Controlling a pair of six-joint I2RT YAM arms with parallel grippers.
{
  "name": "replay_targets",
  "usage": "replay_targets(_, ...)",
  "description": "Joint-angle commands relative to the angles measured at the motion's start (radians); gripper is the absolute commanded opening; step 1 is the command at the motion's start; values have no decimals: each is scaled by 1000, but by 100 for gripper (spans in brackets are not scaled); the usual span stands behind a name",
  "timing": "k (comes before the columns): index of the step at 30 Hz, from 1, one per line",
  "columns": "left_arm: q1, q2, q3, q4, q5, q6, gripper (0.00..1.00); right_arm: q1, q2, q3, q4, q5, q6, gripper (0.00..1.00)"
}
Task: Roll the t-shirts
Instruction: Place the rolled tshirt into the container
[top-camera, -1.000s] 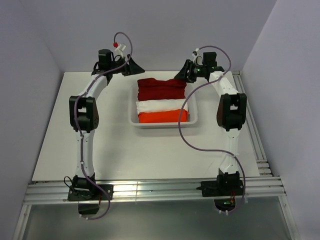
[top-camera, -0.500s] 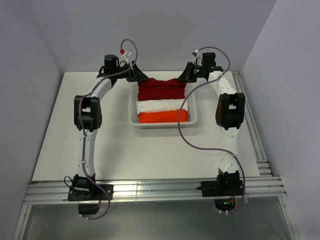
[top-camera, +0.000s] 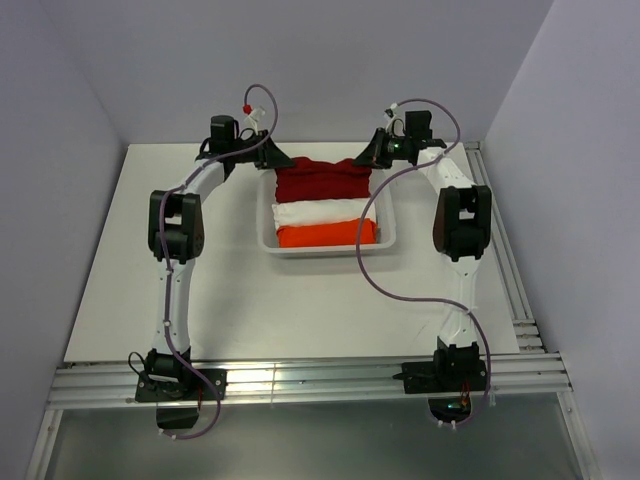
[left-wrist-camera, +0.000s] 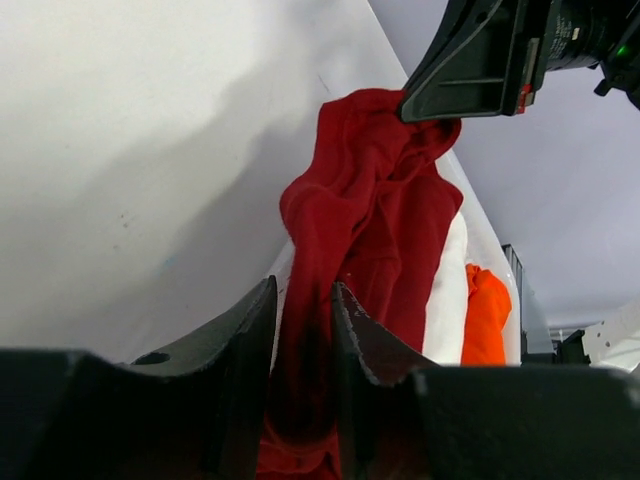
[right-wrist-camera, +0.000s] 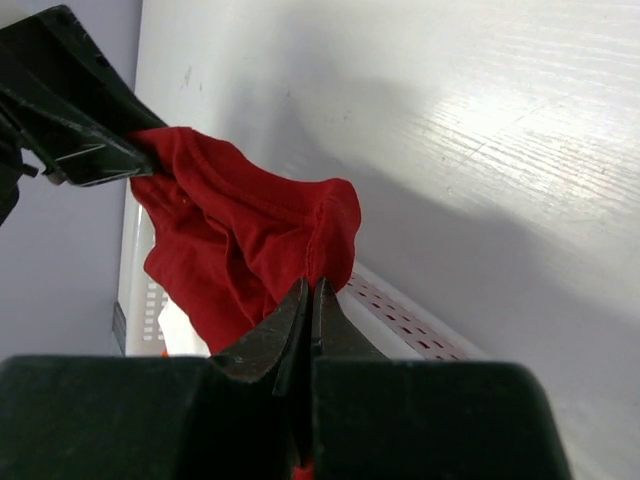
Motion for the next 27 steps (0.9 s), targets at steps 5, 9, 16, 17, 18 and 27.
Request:
replay_targets(5, -1, -108, -47, -11, 15, 75, 18, -12, -109, -78, 83, -50, 9, 0)
replay_targets(9, -1, -132, -76, 11, -6, 71, 3, -17, -120, -99, 124, -58, 35, 0)
replay_targets(16, -1, -180, -124, 80, -37, 62, 0, -24, -146, -144, 193, -82, 75, 0)
replay_targets(17, -1, -198, -133, 92, -43, 69, 0, -27, -158, -168, 207, -87, 82, 0)
replay_targets(18, 1, -207, -153, 98, -46, 72, 0, -31, -163, -180, 236, -88, 98, 0)
replay_targets(27, -1, -298, -283, 116, -97, 134, 0, -55, -229, -323, 383, -127, 157, 0)
